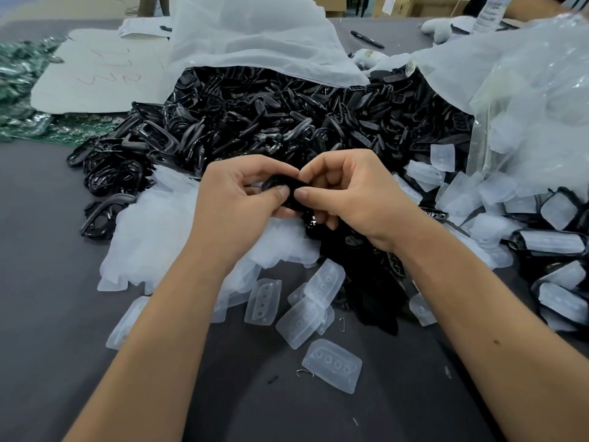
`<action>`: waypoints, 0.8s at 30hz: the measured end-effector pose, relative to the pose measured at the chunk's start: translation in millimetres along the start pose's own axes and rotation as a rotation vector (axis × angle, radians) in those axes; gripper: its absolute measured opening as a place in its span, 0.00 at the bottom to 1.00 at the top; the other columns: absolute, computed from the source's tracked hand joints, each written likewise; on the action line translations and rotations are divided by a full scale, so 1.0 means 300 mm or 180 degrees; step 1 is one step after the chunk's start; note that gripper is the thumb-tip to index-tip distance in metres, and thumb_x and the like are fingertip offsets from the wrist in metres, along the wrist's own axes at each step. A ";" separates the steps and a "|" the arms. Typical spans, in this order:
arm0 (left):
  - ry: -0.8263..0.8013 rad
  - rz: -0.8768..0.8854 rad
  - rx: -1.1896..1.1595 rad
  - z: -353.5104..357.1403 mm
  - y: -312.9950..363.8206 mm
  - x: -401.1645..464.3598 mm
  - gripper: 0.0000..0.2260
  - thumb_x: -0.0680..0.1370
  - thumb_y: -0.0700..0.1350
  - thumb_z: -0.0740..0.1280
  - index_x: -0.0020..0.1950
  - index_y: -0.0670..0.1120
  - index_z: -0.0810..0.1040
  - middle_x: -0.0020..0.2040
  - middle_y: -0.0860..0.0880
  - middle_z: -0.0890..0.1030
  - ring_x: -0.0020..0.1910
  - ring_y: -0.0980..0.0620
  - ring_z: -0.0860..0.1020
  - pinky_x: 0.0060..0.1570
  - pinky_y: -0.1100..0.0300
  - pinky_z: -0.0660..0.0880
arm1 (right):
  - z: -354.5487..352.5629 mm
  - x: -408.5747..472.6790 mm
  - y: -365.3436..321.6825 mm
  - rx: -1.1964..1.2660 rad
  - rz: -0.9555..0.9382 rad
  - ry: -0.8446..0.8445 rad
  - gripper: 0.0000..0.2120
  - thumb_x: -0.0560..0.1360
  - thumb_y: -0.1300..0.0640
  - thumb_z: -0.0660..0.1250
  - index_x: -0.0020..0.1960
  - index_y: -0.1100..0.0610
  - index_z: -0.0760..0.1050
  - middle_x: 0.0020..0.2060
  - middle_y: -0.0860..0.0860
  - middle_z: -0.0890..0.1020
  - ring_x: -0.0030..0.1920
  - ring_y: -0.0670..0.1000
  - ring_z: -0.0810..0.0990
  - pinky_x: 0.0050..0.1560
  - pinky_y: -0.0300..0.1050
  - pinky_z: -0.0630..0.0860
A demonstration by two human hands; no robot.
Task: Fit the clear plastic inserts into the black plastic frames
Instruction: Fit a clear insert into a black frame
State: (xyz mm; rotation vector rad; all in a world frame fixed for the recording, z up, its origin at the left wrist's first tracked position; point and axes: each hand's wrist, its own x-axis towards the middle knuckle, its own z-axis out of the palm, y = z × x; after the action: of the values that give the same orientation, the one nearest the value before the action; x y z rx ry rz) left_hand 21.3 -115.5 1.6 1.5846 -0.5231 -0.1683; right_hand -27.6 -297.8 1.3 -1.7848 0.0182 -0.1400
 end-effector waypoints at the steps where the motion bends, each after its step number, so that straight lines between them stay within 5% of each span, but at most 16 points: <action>1: 0.0075 -0.0014 -0.0059 0.000 0.001 0.000 0.11 0.78 0.27 0.70 0.52 0.40 0.86 0.47 0.44 0.88 0.44 0.46 0.87 0.41 0.59 0.84 | 0.000 0.000 -0.002 0.0086 0.0003 -0.0027 0.05 0.76 0.66 0.76 0.49 0.62 0.81 0.31 0.54 0.82 0.27 0.49 0.80 0.25 0.39 0.74; 4: 0.0239 -0.0044 -0.0197 -0.002 0.003 0.000 0.07 0.78 0.29 0.71 0.52 0.39 0.84 0.47 0.44 0.88 0.42 0.44 0.87 0.39 0.60 0.83 | -0.006 -0.007 -0.010 0.0320 0.0039 -0.0189 0.05 0.79 0.63 0.73 0.50 0.65 0.81 0.36 0.59 0.84 0.30 0.52 0.81 0.27 0.40 0.77; 8: 0.0149 -0.0024 -0.0240 -0.005 0.008 -0.001 0.07 0.78 0.29 0.72 0.51 0.40 0.85 0.46 0.45 0.88 0.42 0.44 0.87 0.38 0.61 0.82 | -0.024 -0.011 -0.026 0.0989 0.0220 -0.0296 0.19 0.85 0.52 0.61 0.47 0.64 0.83 0.39 0.62 0.85 0.30 0.54 0.82 0.27 0.41 0.78; 12: 0.0110 -0.0036 -0.0323 -0.003 0.012 -0.002 0.07 0.78 0.28 0.71 0.52 0.37 0.85 0.46 0.43 0.88 0.39 0.48 0.87 0.36 0.64 0.81 | -0.035 -0.010 -0.024 0.0644 -0.0124 -0.0018 0.21 0.87 0.53 0.58 0.48 0.65 0.84 0.39 0.61 0.83 0.32 0.56 0.80 0.27 0.44 0.77; 20: 0.0143 -0.0035 -0.0419 -0.004 0.007 0.000 0.07 0.77 0.28 0.71 0.52 0.36 0.85 0.43 0.43 0.88 0.35 0.49 0.86 0.34 0.64 0.80 | -0.020 -0.031 -0.030 -0.0524 -0.1097 0.0153 0.05 0.79 0.59 0.73 0.49 0.61 0.85 0.40 0.55 0.85 0.38 0.58 0.84 0.32 0.51 0.81; 24: 0.0294 -0.0117 -0.0403 -0.011 0.004 0.007 0.09 0.78 0.28 0.70 0.50 0.39 0.86 0.42 0.45 0.88 0.35 0.52 0.85 0.35 0.65 0.79 | -0.019 -0.025 -0.039 -0.1196 -0.1150 -0.0104 0.13 0.70 0.52 0.83 0.51 0.54 0.87 0.50 0.52 0.82 0.51 0.54 0.82 0.36 0.54 0.80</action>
State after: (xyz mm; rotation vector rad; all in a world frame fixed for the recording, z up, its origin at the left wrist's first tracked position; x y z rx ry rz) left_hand 24.1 -113.4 3.6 1.4718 -0.4040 -0.1525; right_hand -36.3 -300.1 13.1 -2.1523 -0.3217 -0.3876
